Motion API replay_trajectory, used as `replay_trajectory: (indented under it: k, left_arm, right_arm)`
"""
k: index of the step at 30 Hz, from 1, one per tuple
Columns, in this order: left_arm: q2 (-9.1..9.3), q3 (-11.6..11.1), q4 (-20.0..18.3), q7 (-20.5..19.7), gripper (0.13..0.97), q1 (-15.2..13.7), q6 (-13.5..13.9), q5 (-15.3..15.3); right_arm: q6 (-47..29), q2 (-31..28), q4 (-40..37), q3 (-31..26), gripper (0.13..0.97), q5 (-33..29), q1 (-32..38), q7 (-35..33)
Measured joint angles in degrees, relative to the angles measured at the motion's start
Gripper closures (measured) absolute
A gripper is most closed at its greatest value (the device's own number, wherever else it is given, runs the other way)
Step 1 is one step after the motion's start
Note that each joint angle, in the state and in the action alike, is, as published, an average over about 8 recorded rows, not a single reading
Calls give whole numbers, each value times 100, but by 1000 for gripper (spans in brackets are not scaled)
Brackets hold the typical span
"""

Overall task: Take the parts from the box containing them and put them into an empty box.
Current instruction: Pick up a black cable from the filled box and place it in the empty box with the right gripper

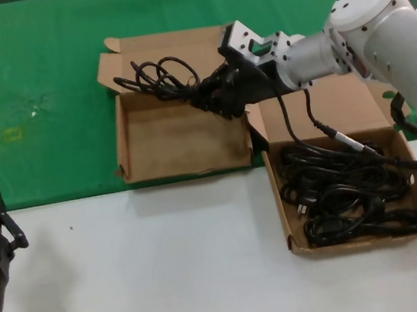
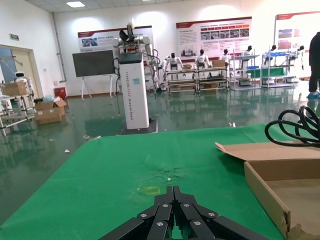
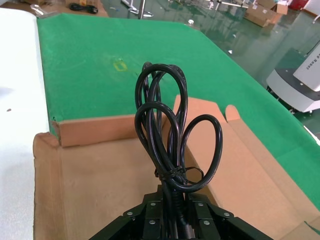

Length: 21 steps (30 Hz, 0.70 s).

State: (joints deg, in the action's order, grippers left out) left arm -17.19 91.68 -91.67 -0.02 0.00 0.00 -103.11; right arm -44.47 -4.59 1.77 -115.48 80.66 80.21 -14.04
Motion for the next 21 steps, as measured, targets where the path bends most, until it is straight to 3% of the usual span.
replay_trajectory:
  k: [13, 21]
  left_arm:
    - [0, 0, 0, 0, 945, 0, 0, 0]
    - [0, 0, 0, 0, 945, 0, 0, 0]
  right_arm:
    - [124, 40, -56, -47, 871, -82, -28, 59]
    - [183, 56, -61, -24, 804, -76, -23, 33]
